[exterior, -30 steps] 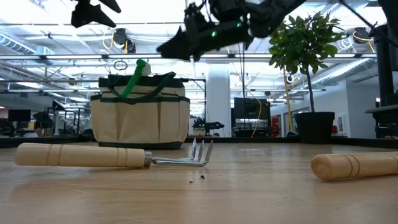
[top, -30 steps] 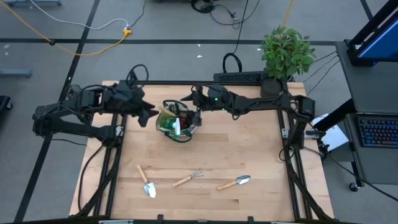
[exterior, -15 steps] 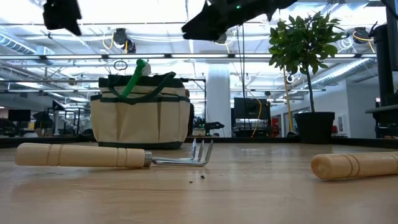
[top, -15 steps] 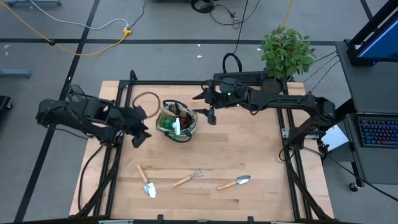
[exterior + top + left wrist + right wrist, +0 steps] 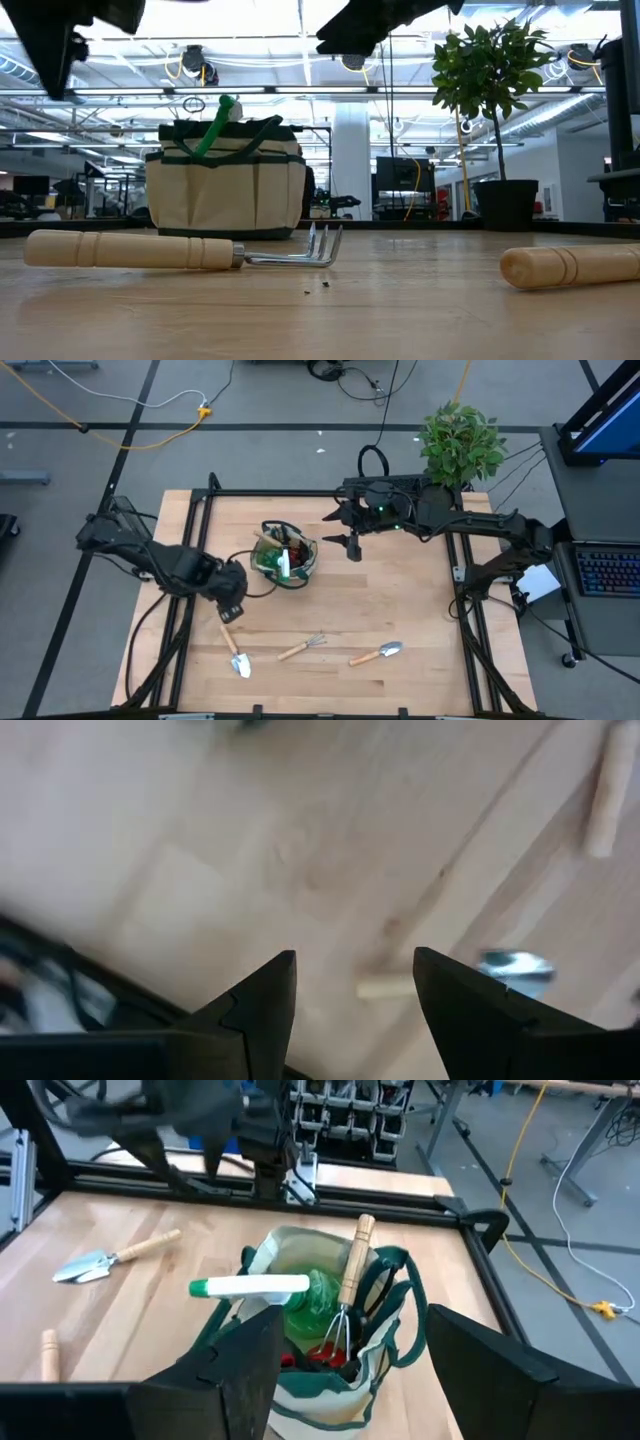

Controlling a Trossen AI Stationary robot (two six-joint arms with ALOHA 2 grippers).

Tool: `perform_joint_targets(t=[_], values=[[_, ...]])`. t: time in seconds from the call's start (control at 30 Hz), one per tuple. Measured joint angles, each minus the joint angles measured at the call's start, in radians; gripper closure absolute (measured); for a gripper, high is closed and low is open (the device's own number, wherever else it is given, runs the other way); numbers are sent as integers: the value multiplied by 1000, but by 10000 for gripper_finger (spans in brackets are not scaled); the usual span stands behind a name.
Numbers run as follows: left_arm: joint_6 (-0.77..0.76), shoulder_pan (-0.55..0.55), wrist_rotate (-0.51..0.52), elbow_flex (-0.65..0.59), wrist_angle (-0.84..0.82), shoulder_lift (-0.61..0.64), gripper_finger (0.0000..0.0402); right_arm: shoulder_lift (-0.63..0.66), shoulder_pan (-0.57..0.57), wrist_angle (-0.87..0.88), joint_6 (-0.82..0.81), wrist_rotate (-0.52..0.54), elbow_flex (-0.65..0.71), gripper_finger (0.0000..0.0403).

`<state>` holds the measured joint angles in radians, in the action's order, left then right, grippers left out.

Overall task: Pick & Place Garden tools in Gardening bag
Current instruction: Put the left brown trowel into the gardening bag

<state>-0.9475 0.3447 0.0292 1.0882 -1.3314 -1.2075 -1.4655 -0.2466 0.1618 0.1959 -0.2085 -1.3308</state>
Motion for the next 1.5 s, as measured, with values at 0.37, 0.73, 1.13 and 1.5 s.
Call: perform_joint_targets(t=[0.37,0.73,1.13,1.5], values=[[-668,111,-186,0,27,-113,192,3,0,11,13,-1,-1,165],[-1154,280,-80,-46,135,-114,192,42,-15,151,111,1,0,165],[-1536,402,-47,-340,580,-114,192,222,-60,190,86,3,169,165],[-1549,394,-99,-367,556,-114,192,474,-62,12,-43,3,454,165]])
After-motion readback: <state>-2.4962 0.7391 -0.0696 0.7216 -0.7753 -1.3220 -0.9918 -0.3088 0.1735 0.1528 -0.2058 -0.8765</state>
